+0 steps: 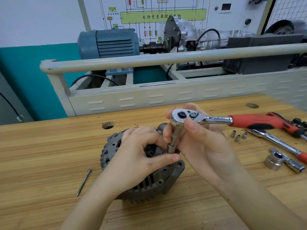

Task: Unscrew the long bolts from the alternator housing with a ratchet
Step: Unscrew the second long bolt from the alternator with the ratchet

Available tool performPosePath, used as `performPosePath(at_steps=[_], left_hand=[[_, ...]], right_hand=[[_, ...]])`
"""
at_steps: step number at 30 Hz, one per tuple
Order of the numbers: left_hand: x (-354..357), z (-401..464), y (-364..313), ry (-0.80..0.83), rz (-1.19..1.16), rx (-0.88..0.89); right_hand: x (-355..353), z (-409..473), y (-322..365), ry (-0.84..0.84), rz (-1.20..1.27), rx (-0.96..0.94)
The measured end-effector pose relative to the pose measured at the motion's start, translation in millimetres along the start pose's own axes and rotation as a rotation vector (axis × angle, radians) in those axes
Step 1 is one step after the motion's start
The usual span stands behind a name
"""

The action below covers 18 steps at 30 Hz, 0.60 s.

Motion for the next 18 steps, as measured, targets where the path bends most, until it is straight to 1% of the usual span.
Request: performPosePath(at_steps=[5, 8, 12, 18], left_hand=[[4.0, 0.1, -4.3, 0.061, 0.027, 0.039], [1.4, -1.2, -1.5, 0.028, 0.036, 0.007], [-0.3, -1.2, -0.5, -0.01, 0.008, -0.015], [0.4, -0.6, 2.1, -0.006, 0.011, -0.016]], right_hand=[[2.6, 3.5, -4.8, 0.023, 0.008, 0.033], [1.8, 4.5, -9.0, 0.021, 0.059, 0.061], [-0.1, 4.5, -9.9, 0.0, 0.06, 0.058], [-0.4, 1.0, -4.3, -0.009, 0.059, 0.005]])
Point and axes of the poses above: each hand's wrist, its own z-axis towards the middle knuckle, its own x-axis out of the palm, y = z × x, the point moved 10 cm from there along z, towards the middle knuckle, and after that the axes turned 5 degrees about y, right-handed, at the moved point
